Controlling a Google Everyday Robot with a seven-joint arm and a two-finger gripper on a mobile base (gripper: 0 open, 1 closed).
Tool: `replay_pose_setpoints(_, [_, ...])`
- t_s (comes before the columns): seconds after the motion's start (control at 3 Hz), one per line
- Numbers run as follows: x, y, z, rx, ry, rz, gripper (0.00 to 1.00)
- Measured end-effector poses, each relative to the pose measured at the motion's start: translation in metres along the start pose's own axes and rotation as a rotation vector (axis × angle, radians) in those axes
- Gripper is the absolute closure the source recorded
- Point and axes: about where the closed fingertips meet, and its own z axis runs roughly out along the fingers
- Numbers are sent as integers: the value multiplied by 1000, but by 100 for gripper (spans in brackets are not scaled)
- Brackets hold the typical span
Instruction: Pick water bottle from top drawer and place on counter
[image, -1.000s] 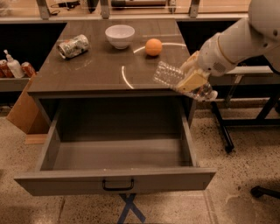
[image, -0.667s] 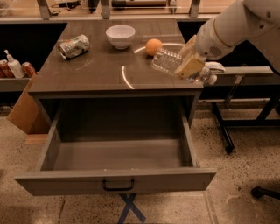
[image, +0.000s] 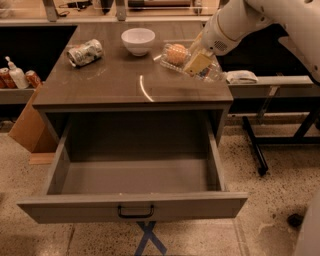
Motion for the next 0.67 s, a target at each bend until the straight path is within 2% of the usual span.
replay_pose_setpoints(0.33, [-14,-14,35,-24,-24,8,81])
replay_pose_setpoints(0.67, [-25,-20,57,-49,-42,8,59])
